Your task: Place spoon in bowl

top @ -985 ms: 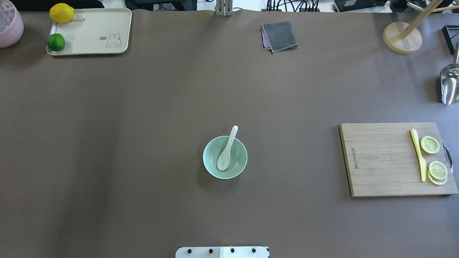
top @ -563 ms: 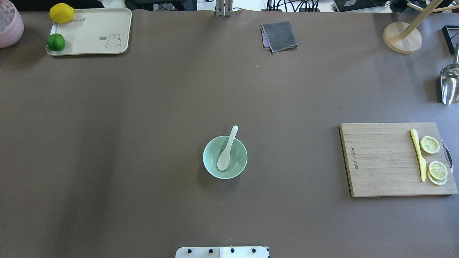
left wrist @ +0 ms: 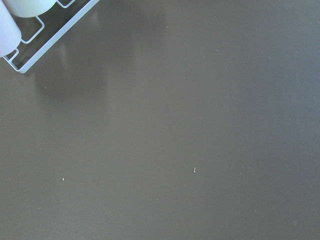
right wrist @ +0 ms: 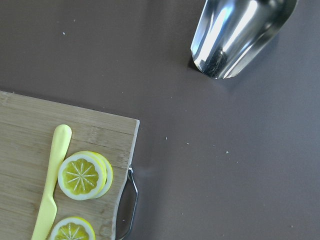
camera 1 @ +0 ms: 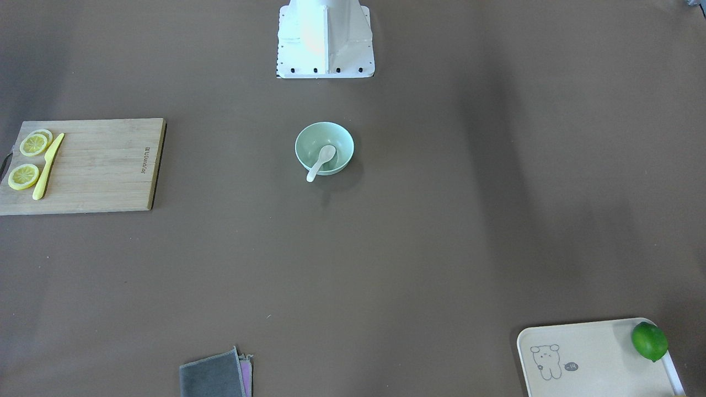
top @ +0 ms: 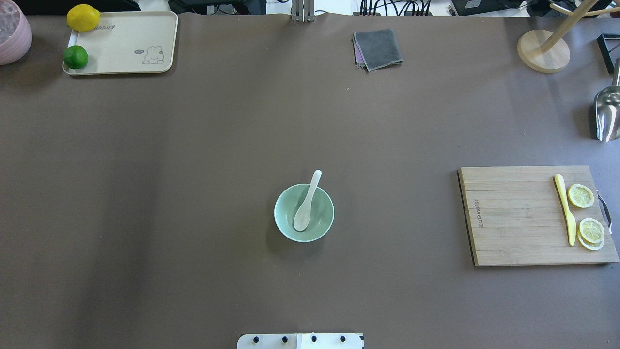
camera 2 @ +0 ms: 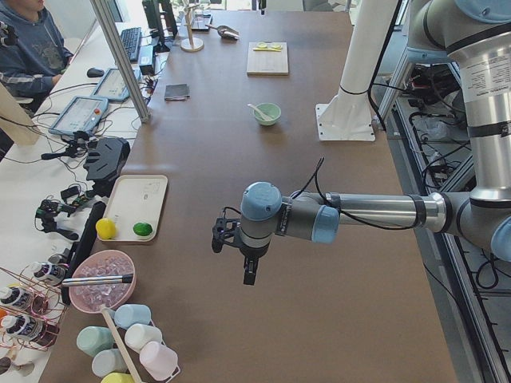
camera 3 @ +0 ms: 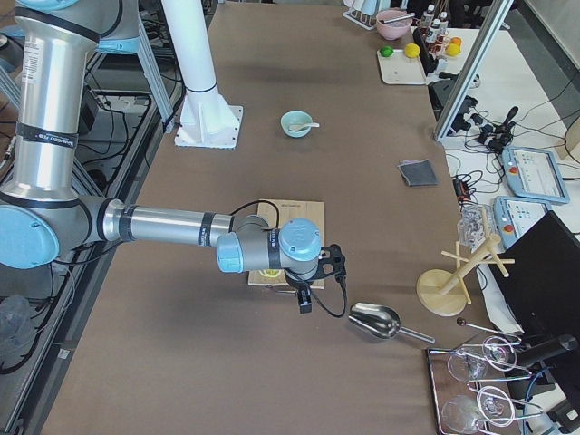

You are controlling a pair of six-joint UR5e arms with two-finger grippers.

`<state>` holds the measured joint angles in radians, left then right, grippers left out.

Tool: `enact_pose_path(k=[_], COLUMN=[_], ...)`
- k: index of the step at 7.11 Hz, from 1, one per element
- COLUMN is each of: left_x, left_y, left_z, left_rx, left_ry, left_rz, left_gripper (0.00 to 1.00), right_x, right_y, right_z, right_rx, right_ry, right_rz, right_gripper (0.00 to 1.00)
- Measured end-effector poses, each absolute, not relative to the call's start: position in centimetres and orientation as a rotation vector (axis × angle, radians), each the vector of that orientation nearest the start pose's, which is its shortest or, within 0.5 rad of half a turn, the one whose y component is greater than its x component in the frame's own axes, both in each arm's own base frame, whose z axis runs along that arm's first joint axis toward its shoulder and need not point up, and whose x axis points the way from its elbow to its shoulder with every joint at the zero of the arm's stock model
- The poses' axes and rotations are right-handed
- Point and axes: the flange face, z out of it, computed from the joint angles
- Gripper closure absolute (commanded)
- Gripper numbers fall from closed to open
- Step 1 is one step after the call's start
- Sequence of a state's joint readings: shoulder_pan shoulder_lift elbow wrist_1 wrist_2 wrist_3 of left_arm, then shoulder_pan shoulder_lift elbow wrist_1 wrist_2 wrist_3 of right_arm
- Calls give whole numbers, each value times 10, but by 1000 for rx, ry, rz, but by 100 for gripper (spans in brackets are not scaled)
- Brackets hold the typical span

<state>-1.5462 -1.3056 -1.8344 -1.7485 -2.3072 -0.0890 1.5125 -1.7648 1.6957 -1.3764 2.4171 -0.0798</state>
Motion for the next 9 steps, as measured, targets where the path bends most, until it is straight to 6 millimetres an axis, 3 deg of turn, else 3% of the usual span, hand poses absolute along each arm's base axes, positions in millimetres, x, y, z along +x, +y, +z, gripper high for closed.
enact_pose_path(k=[9], left_x=[-57], left_y=[-393], left_z=[627], left_rx=[128], left_ry=[744], left_rz=[3], left_gripper=[2], right_x=[38], right_y=[-419], right_z=[663], right_rx=[126], right_ry=[-786], right_rz=[-180], right_gripper=[0])
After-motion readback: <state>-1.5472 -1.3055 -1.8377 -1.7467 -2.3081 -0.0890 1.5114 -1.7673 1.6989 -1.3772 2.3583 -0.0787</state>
